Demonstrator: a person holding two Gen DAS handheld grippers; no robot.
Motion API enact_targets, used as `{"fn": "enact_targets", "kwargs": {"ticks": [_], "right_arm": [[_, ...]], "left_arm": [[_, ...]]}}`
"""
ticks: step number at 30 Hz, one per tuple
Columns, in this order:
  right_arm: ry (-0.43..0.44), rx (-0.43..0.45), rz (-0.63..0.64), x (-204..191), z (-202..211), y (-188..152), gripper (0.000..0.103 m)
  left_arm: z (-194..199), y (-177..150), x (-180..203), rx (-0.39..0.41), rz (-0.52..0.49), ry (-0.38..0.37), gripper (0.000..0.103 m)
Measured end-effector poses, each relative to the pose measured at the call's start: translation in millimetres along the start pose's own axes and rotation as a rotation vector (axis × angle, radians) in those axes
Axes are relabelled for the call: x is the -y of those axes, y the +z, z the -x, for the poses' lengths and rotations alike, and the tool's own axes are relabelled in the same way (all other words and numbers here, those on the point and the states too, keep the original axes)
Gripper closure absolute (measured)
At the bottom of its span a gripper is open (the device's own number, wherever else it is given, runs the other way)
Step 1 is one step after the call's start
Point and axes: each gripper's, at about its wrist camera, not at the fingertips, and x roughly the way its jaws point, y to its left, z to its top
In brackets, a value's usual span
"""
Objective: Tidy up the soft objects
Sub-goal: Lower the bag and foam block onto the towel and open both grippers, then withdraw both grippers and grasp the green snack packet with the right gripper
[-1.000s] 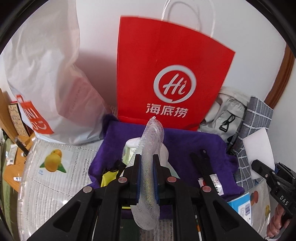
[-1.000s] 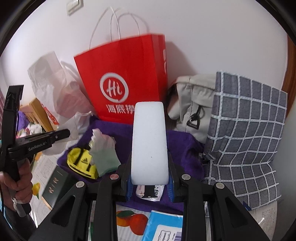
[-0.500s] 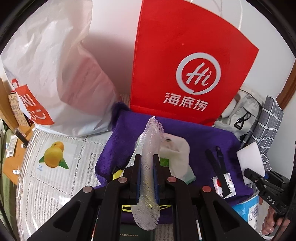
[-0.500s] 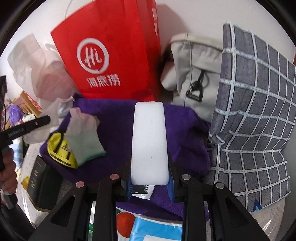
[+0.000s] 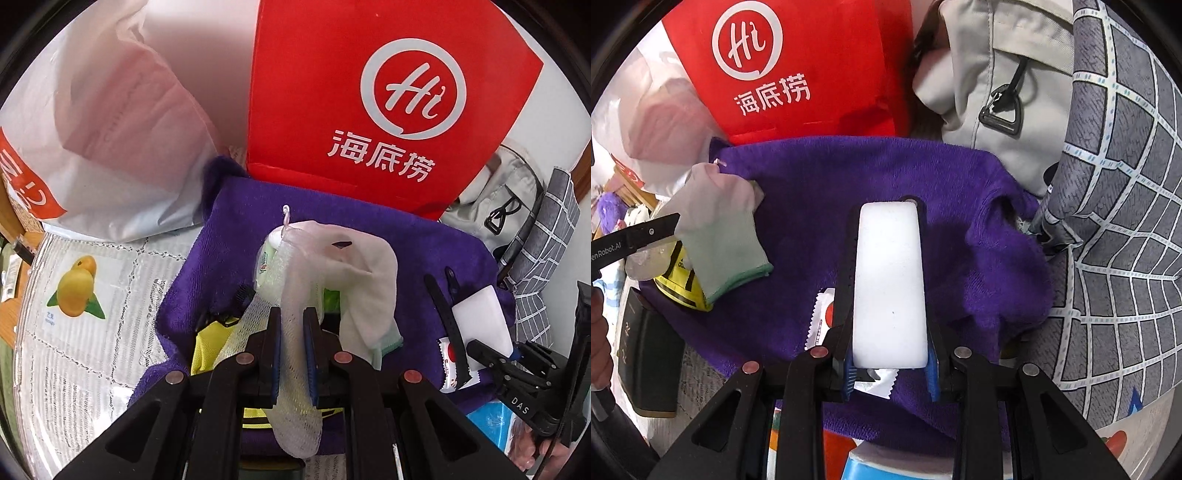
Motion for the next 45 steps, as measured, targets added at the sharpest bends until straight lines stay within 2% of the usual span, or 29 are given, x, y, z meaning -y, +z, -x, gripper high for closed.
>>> {"fn": "enact_targets", "kwargs": {"ticks": [6, 8, 10, 13, 15, 17, 19, 21, 27, 30, 34, 40, 45], "right_arm": [[0.012, -0.003, -0.008, 3.9, 0.9, -0.2, 0.073], [0.026, 0.008, -0.008, 6.1, 4.1, -0.5, 0.07], [0.038, 0.026, -0.004, 6.0, 10.1, -0.7, 0.054], [0.031, 0.062, 0.016, 1.6, 19.6, 0.3, 0.049], [0.029, 0.079, 0.028, -1.0, 25.5, 0.4, 0.045], [0.027, 0.114, 0.032, -2.5, 32.7, 0.5, 0.041], [0.023, 0.136, 0.029, 0.0, 40.0, 0.9, 0.036], [0.029, 0.151, 0.027, 0.1, 44.5, 1.4, 0.036], [0.02, 0.157, 0.001, -4.9, 54.0, 2.0, 0.036], [-0.007, 0.168, 0.018, -12.6, 61.7, 2.7, 0.036], [-0.001, 0.182, 0.008, -17.2, 73.9, -0.3, 0.035], [-0.019, 0.155, 0.004, -24.0, 88.5, -22.9, 0.035], [0.1, 0.136, 0.008, -46.1, 105.4, -65.4, 0.035]], "left_arm": [[-2.0, 0.1, -2.7, -0.009, 0.004, -0.012, 0.091], [-1.1, 1.2, -6.3, -0.008, 0.003, -0.015, 0.09], [0.6, 1.5, -7.8, -0.006, -0.004, -0.02, 0.09], [2.4, 2.0, -7.8, -0.008, -0.007, -0.025, 0.084], [3.9, 2.2, -6.1, -0.001, -0.012, -0.03, 0.076], [7.3, 2.0, -4.8, 0.005, -0.02, -0.031, 0.075], [9.4, 1.7, -2.9, 0.006, -0.03, -0.042, 0.07], [11.2, 1.5, 0.9, 0.012, -0.041, -0.054, 0.052], [25.6, 0.7, 9.8, 0.054, -0.061, -0.085, 0.035], [31.3, 0.8, 12.9, 0.064, -0.065, -0.084, 0.034], [38.6, 1.7, 13.1, 0.075, -0.058, -0.084, 0.031], [55.8, 1.6, 12.2, 0.103, -0.038, -0.117, 0.03], [72.3, 0.0, 21.1, 0.119, -0.057, -0.135, 0.03]]}}
